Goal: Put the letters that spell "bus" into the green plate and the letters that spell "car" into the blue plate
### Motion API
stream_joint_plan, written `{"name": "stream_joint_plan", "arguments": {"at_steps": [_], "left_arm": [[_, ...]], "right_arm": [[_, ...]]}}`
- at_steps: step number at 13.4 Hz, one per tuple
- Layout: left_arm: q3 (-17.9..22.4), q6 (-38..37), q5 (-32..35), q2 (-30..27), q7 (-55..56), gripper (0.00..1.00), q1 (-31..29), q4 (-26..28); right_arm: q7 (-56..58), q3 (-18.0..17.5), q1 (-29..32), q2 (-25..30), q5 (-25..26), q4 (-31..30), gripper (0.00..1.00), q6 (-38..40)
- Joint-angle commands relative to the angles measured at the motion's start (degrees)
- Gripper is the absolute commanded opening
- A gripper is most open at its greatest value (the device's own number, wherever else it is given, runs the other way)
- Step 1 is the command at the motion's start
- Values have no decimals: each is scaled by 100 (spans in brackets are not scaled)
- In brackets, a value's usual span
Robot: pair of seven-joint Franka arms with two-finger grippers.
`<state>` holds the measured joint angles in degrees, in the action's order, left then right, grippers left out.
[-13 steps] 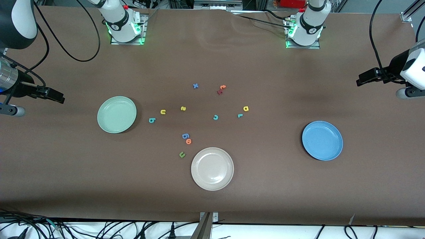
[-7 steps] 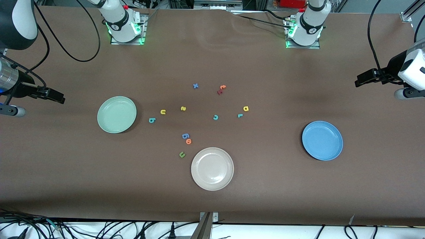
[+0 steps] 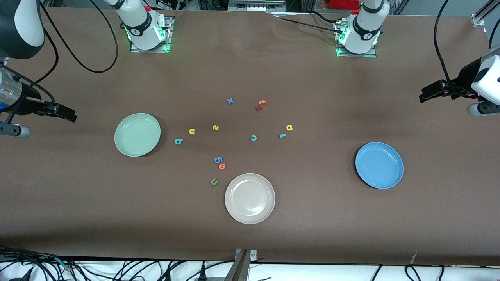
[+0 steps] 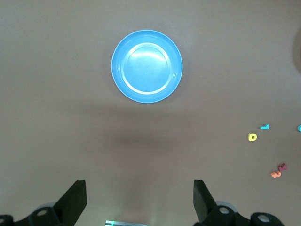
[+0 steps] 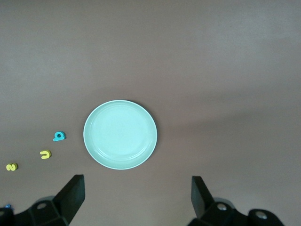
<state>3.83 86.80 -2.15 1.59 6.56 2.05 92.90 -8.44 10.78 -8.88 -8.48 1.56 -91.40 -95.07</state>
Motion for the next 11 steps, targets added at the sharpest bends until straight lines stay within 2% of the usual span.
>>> {"name": "stream_joint_plan", "arguments": {"at_steps": [1,11], "left_arm": [[21,-14,215,-36,56,100,76,-167],[30,-5,154,61,-14,100,68,-193]], "right_arm": [[-17,55,-26,31,-112,-18,100,33],[-26,55,-26,31,-121,-27,100,33]]}}
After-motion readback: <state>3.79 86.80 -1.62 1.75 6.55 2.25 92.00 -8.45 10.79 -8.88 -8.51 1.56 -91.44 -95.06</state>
